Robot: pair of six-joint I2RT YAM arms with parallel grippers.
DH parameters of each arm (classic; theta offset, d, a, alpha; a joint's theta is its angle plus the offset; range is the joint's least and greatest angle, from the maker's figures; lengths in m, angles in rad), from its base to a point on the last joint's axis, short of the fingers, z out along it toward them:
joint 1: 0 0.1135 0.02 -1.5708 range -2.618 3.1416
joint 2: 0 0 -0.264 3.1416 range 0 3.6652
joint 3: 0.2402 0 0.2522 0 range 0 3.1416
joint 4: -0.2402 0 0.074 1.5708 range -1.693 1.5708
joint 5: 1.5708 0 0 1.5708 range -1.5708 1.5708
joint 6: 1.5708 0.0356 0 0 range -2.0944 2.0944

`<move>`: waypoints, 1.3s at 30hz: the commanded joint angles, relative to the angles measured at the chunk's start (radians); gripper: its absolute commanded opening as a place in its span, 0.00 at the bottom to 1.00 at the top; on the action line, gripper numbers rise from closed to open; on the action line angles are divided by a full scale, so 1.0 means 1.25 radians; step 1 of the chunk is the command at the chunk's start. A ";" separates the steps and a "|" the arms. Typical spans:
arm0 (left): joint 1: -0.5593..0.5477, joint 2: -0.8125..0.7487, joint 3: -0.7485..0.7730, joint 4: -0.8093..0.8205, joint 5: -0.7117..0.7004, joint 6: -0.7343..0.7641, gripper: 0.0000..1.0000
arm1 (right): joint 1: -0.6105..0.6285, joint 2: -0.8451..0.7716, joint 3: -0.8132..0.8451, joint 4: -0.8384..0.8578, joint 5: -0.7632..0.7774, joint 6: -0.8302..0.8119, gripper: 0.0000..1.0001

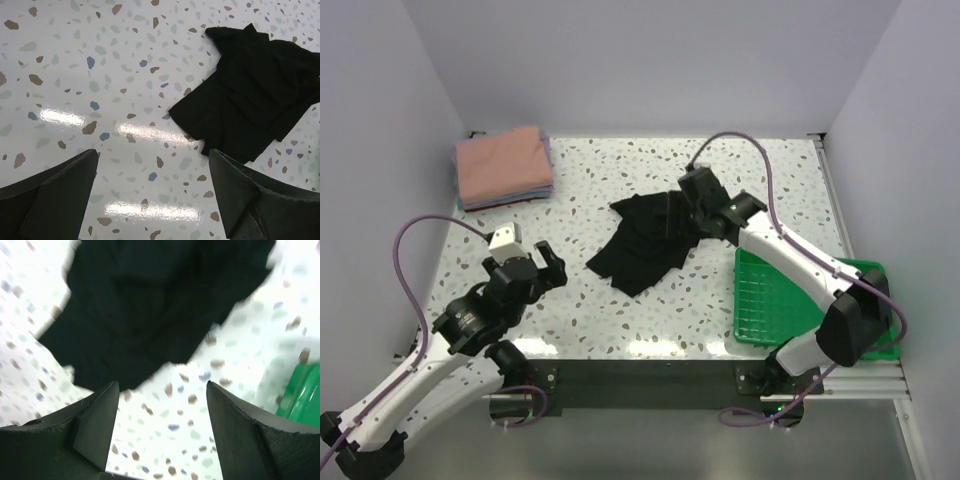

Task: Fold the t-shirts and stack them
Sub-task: Move the tshirt to the center of the board, then flatten the tshirt out

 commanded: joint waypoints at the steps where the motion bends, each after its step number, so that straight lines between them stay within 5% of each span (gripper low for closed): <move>1: 0.005 0.048 0.006 0.041 0.015 0.008 0.97 | 0.009 -0.111 -0.142 0.076 -0.081 0.070 0.73; 9: 0.004 0.155 -0.067 0.292 0.175 0.067 0.98 | 0.083 -0.178 -0.342 0.157 -0.150 0.145 0.69; 13: 0.005 0.248 -0.079 0.340 0.147 0.092 0.97 | 0.094 -0.169 -0.368 0.193 -0.156 0.171 0.68; 27: 0.156 0.508 -0.108 0.540 0.285 0.183 0.69 | 0.171 -0.058 -0.286 0.235 -0.165 0.191 0.65; 39: 0.172 0.698 -0.062 0.629 0.361 0.223 0.50 | 0.191 -0.083 -0.328 0.228 -0.165 0.207 0.64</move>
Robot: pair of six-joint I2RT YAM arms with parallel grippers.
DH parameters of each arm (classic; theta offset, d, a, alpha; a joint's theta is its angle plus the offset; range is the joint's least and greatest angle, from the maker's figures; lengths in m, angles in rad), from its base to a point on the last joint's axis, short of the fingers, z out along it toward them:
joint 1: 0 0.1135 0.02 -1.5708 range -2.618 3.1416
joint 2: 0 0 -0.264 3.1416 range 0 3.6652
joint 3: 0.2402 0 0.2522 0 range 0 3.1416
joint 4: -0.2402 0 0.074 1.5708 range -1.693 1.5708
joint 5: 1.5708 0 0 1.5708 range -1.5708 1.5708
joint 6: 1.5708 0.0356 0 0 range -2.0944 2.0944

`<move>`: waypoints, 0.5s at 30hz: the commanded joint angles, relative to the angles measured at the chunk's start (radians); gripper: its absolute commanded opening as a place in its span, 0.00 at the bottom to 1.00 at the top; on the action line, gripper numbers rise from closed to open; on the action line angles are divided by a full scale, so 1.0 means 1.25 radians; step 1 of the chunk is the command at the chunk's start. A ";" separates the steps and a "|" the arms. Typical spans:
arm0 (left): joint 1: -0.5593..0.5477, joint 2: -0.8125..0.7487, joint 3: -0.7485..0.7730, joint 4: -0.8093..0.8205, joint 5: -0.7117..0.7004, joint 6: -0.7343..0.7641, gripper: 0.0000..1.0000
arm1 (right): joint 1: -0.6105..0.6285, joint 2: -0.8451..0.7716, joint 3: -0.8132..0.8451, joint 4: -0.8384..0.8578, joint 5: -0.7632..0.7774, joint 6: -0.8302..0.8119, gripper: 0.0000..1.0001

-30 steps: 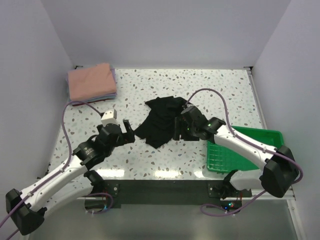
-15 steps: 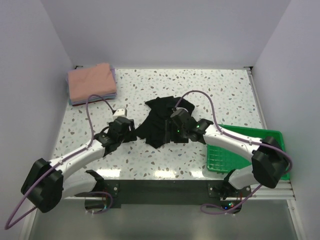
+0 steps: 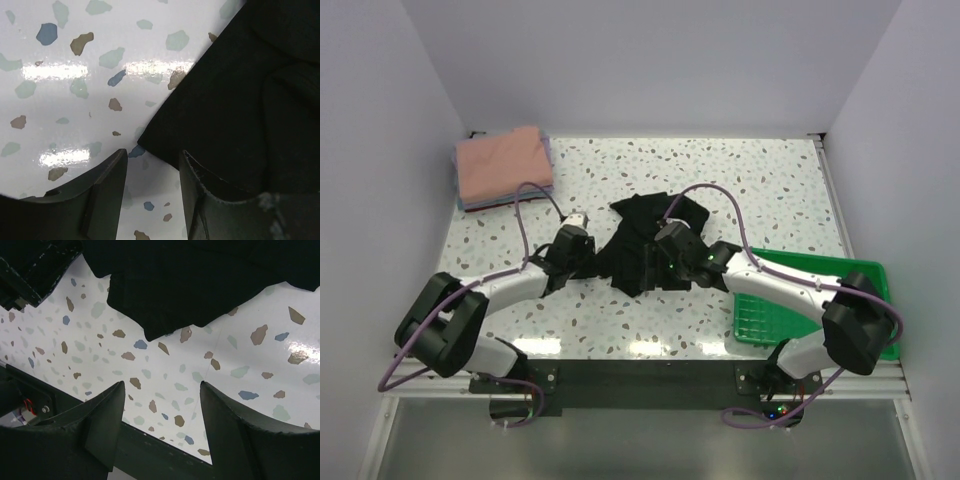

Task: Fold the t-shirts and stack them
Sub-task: Flatten the tshirt out

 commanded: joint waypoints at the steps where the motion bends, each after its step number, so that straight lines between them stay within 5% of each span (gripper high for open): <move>1: 0.006 0.023 0.034 0.039 0.012 0.021 0.50 | 0.005 -0.029 -0.014 0.020 0.002 0.021 0.64; 7: 0.006 0.077 0.051 0.061 0.014 0.033 0.48 | 0.006 -0.009 -0.008 0.025 -0.001 0.014 0.64; 12: 0.006 0.121 0.057 0.083 0.030 0.023 0.02 | 0.015 0.027 0.010 0.031 -0.004 0.004 0.64; 15: 0.009 0.102 0.082 0.087 0.055 0.023 0.00 | 0.016 0.032 0.012 0.033 -0.003 0.008 0.64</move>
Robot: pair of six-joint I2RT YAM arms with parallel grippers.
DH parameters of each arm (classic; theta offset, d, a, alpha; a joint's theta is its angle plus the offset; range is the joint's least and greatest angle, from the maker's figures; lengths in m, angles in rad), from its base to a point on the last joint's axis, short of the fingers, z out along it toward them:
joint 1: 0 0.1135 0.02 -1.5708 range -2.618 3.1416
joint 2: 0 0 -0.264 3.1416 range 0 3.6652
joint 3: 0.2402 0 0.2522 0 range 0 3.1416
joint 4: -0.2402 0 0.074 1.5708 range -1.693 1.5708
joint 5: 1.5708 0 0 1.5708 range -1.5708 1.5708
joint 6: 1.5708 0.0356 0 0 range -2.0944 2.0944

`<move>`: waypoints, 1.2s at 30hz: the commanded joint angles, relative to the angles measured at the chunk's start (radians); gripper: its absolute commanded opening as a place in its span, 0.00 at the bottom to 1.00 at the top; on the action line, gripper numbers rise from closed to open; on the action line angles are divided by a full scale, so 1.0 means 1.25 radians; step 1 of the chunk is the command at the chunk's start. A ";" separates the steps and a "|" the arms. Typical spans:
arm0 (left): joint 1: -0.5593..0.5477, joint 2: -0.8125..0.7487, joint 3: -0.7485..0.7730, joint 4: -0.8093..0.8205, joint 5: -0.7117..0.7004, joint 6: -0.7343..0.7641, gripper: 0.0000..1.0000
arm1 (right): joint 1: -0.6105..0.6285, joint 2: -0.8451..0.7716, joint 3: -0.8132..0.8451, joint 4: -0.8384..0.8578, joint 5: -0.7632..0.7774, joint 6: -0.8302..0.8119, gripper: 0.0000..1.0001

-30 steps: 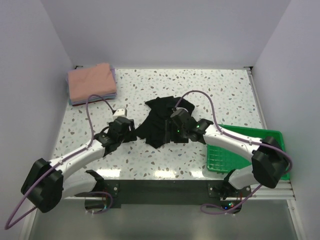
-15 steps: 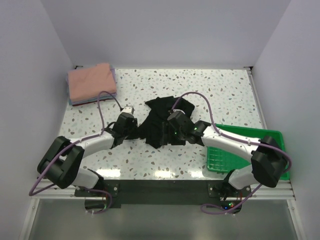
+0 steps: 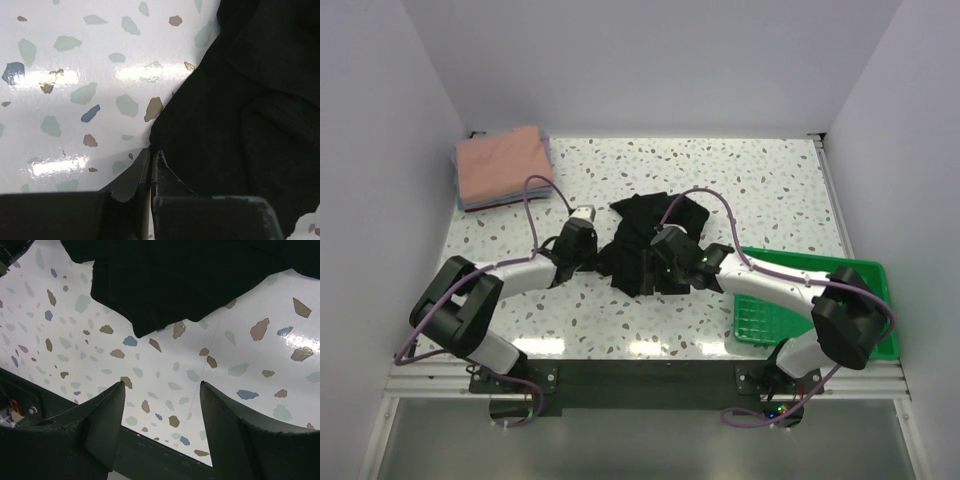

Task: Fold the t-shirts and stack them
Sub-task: Flatten the tshirt out

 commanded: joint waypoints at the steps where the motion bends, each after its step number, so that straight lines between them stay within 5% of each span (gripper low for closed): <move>1: 0.010 -0.013 0.053 -0.008 0.034 0.007 0.00 | 0.005 0.004 0.026 0.024 0.002 0.003 0.64; 12: 0.022 -0.264 0.452 -0.176 0.109 0.002 0.00 | 0.005 -0.072 0.023 -0.010 0.099 0.032 0.64; 18: 0.022 -0.299 0.497 -0.212 0.141 -0.018 0.00 | 0.005 -0.098 0.042 0.034 0.112 0.054 0.64; 29: 0.021 -0.308 0.534 -0.201 0.212 0.000 0.00 | 0.000 -0.209 -0.002 -0.114 0.314 0.096 0.68; 36: 0.021 -0.269 0.698 -0.227 0.162 0.060 0.00 | -0.011 -0.255 -0.103 -0.021 0.266 0.103 0.70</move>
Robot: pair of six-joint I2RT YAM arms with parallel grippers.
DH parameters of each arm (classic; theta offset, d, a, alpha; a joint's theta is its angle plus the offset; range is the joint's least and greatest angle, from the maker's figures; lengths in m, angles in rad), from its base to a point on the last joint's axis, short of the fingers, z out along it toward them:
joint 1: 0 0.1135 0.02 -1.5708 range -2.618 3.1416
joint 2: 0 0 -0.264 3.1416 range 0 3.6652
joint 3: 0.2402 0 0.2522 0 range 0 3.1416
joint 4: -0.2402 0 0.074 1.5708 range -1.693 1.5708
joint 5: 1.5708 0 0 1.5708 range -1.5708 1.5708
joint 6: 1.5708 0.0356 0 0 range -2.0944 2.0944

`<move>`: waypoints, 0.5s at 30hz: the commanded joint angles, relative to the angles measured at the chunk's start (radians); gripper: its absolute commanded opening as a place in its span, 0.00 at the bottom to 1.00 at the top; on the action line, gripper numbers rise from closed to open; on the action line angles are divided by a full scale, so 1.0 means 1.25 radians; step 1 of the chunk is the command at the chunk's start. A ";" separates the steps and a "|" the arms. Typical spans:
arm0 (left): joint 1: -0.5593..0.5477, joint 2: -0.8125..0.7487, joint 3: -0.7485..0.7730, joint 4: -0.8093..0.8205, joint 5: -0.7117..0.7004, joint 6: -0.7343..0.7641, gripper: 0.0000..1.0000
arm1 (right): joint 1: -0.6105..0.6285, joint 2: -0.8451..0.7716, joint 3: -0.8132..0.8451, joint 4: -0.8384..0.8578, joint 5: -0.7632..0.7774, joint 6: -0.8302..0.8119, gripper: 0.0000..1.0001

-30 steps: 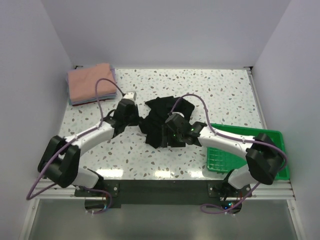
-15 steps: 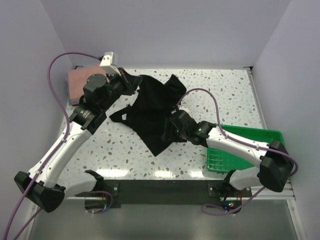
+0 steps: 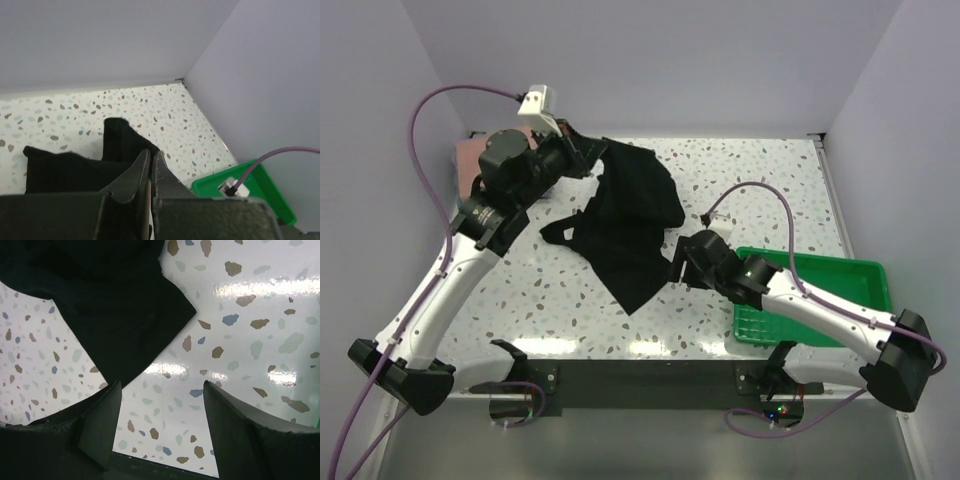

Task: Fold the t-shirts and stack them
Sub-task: Flatten the tshirt out

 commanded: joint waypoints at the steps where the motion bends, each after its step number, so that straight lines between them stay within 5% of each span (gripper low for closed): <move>1: 0.004 0.016 0.122 0.038 -0.019 0.047 0.00 | -0.001 0.009 -0.050 0.080 -0.017 0.026 0.70; 15: 0.004 0.025 0.163 -0.010 -0.077 0.102 0.00 | -0.001 0.366 0.129 0.122 -0.013 -0.069 0.64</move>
